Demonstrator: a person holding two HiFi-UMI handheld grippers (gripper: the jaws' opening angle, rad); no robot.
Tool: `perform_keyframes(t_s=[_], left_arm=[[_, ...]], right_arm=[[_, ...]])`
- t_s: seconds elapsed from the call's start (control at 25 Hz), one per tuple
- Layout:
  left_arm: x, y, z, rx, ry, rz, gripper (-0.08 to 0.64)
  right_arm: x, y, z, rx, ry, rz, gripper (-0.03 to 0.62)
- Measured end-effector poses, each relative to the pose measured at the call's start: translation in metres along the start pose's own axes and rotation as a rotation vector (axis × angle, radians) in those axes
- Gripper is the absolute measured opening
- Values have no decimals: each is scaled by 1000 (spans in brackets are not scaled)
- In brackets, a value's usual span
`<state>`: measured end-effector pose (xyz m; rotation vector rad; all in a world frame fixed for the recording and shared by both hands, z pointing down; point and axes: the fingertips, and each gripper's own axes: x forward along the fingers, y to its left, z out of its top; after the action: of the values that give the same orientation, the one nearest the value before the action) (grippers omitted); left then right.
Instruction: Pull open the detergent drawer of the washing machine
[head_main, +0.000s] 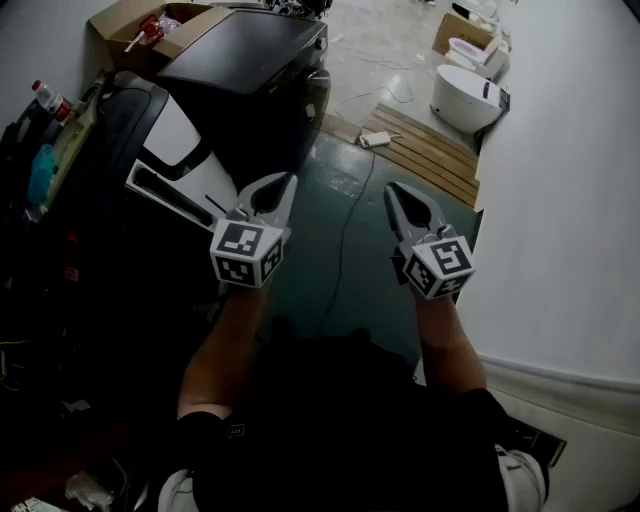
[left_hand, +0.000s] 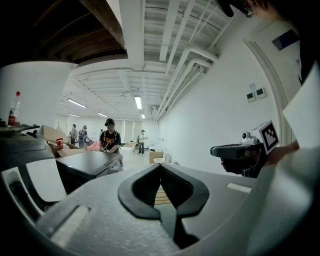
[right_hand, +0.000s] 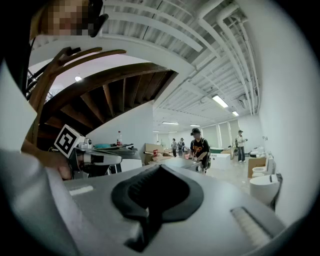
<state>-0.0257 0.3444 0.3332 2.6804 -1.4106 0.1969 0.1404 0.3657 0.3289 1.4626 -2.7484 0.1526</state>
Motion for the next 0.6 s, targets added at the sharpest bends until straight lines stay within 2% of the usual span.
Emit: perform_keyframes(t_s=[0.4,0.6], left_arm=[[-9,18,-7,-13,2,-19,11],[-25,39,-15,-35,6,-19,11]], right_arm=[[18,19,-3,26,9,-1,2],[25,40,-4,97,-6,18,3]])
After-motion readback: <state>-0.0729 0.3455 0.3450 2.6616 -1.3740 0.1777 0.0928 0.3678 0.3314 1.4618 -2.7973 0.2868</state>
